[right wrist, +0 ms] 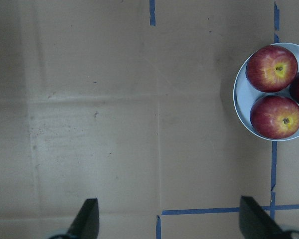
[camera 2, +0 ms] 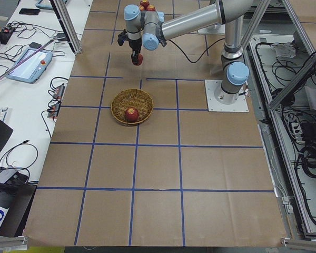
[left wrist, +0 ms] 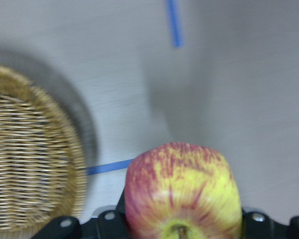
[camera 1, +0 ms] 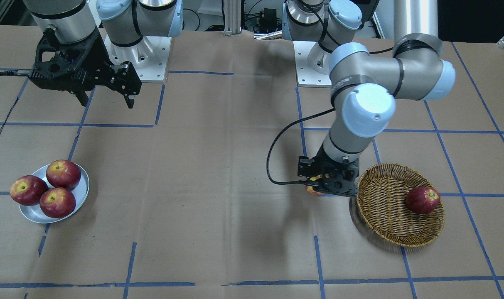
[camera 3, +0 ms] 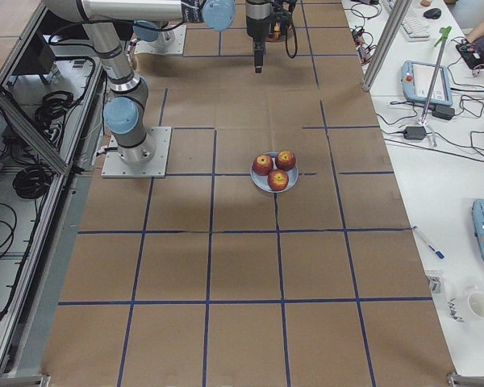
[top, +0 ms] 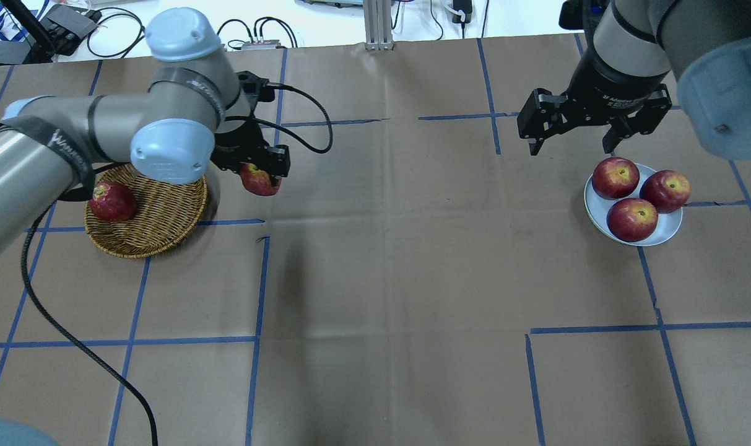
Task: Transfer apple from basket to plate
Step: 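Carry the apple with the left gripper toward the table center and release it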
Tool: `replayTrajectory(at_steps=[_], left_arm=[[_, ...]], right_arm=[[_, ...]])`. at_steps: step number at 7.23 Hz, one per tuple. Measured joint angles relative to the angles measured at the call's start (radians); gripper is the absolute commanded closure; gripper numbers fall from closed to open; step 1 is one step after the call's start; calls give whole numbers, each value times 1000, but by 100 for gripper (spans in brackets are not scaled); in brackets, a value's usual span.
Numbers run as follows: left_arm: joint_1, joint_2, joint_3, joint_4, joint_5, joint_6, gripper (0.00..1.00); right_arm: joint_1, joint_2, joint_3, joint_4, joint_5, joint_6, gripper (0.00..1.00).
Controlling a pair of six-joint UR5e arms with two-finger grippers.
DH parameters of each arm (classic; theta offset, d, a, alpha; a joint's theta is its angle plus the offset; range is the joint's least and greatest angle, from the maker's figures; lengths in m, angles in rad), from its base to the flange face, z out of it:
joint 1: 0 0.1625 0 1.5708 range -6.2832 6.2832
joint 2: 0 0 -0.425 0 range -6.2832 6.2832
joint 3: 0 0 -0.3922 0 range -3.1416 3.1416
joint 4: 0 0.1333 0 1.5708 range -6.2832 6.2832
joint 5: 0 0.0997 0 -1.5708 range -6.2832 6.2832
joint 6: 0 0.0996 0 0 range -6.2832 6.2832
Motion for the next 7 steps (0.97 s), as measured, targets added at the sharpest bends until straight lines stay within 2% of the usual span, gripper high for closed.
replayTrajectory(at_steps=[2, 4, 5, 6, 7], left_arm=[[-165, -106, 37, 85, -8, -209, 63], [-253, -203, 72, 159, -10, -315, 62], [-271, -230, 81, 172, -10, -337, 53], [-280, -247, 83, 179, -9, -347, 53], [-284, -256, 80, 187, -8, -351, 34]], right_arm=[[0, 0, 0, 0, 0, 0, 0], [0, 0, 0, 0, 0, 0, 0], [0, 0, 0, 0, 0, 0, 0], [0, 0, 0, 0, 0, 0, 0], [0, 0, 0, 0, 0, 0, 0]])
